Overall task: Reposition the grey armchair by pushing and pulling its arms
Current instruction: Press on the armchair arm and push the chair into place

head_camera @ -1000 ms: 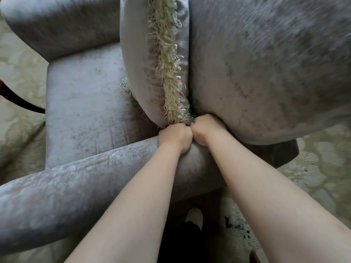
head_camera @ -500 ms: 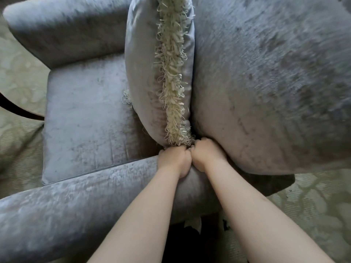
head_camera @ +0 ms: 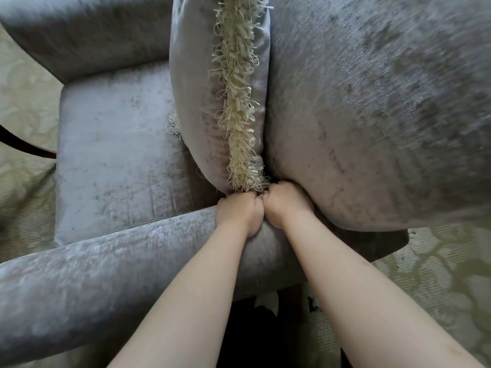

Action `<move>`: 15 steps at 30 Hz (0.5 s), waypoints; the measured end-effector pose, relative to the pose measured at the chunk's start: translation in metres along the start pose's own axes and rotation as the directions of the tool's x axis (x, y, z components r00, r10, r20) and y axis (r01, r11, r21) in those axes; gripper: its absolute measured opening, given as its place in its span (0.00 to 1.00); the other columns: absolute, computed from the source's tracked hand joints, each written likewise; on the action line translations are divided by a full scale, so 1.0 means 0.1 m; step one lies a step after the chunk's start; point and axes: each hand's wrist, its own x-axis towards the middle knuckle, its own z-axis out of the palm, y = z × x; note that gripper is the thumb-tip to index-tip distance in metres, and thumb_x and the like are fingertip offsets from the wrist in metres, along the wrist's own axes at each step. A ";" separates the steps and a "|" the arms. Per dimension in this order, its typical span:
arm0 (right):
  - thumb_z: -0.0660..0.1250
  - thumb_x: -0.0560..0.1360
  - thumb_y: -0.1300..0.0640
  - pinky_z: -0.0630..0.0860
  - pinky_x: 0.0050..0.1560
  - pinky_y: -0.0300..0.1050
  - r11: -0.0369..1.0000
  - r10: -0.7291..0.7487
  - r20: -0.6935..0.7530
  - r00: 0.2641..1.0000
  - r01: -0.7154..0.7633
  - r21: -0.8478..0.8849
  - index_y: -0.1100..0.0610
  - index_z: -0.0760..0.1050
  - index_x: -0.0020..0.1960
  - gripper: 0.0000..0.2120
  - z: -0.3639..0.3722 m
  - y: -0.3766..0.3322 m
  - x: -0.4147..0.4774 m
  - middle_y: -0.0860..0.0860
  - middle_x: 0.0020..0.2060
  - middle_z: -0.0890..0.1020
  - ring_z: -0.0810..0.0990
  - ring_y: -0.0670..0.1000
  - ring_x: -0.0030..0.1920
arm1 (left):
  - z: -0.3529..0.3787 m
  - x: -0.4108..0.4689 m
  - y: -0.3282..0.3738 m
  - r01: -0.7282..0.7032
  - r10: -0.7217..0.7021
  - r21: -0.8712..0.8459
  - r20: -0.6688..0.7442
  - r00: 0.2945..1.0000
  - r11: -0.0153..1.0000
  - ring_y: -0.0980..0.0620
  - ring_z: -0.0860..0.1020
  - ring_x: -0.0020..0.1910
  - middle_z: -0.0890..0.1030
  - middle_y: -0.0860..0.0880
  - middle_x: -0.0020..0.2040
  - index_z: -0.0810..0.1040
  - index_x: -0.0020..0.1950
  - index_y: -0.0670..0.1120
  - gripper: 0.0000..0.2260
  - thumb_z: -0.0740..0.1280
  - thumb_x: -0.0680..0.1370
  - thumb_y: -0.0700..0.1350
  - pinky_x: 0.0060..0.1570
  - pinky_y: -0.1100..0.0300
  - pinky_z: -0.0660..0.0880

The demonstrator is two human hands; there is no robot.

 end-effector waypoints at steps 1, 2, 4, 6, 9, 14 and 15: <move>0.51 0.78 0.54 0.73 0.53 0.48 1.000 0.012 0.011 1.000 -0.012 0.013 0.62 0.77 0.58 0.20 0.01 0.00 0.01 0.60 0.57 0.78 0.76 0.59 0.57 | 0.00 0.00 0.00 0.000 0.000 -0.002 0.003 1.000 1.000 0.40 0.75 0.57 0.78 0.40 0.59 0.77 0.57 0.45 0.19 0.50 0.81 0.52 0.52 0.53 0.67; 0.51 0.78 0.54 0.73 0.53 0.48 1.000 0.011 0.026 1.000 -0.011 0.019 0.62 0.77 0.58 0.20 0.02 0.00 0.01 0.60 0.57 0.78 0.76 0.59 0.57 | 0.00 0.00 0.00 0.001 -0.001 -0.005 0.008 1.000 1.000 0.40 0.75 0.57 0.78 0.40 0.59 0.77 0.57 0.45 0.19 0.50 0.80 0.51 0.52 0.53 0.67; 0.51 0.78 0.55 0.73 0.52 0.47 1.000 -0.002 0.044 0.999 0.001 0.009 0.63 0.77 0.57 0.20 0.01 -0.01 0.01 0.60 0.56 0.79 0.77 0.60 0.56 | -0.01 -0.01 0.00 0.006 -0.006 -0.011 0.022 1.000 1.000 0.40 0.74 0.58 0.77 0.40 0.60 0.77 0.56 0.44 0.18 0.50 0.80 0.49 0.51 0.53 0.67; 0.53 0.77 0.55 0.73 0.48 0.45 1.000 0.024 0.059 0.998 -0.025 0.019 0.63 0.77 0.56 0.19 0.00 0.01 0.01 0.60 0.56 0.80 0.78 0.60 0.55 | -0.02 -0.01 -0.01 0.013 -0.012 -0.018 0.037 0.999 1.000 0.40 0.74 0.57 0.77 0.39 0.60 0.77 0.56 0.43 0.18 0.51 0.80 0.48 0.50 0.52 0.67; 0.53 0.75 0.55 0.68 0.45 0.43 0.999 0.043 0.109 0.993 -0.045 0.018 0.62 0.77 0.57 0.20 -0.05 0.00 0.00 0.60 0.57 0.79 0.77 0.60 0.57 | -0.02 -0.01 -0.02 0.037 -0.036 -0.020 0.060 0.998 0.999 0.40 0.74 0.57 0.76 0.39 0.61 0.77 0.57 0.42 0.18 0.51 0.78 0.46 0.49 0.53 0.66; 0.52 0.76 0.54 0.69 0.48 0.44 0.999 0.035 0.132 0.991 -0.035 -0.002 0.62 0.76 0.58 0.20 -0.07 -0.02 -0.09 0.59 0.59 0.78 0.76 0.60 0.58 | -0.03 -0.05 -0.01 0.039 -0.036 -0.020 0.104 0.994 0.999 0.40 0.73 0.59 0.75 0.39 0.63 0.76 0.59 0.41 0.18 0.51 0.78 0.44 0.53 0.52 0.68; 0.52 0.76 0.55 0.70 0.49 0.44 0.999 0.040 0.119 0.992 -0.040 -0.001 0.62 0.76 0.58 0.20 -0.07 -0.02 -0.10 0.59 0.59 0.78 0.76 0.60 0.58 | -0.03 -0.06 -0.01 0.042 -0.039 -0.026 0.109 0.993 0.999 0.40 0.73 0.59 0.75 0.39 0.63 0.76 0.59 0.41 0.18 0.51 0.78 0.44 0.53 0.52 0.68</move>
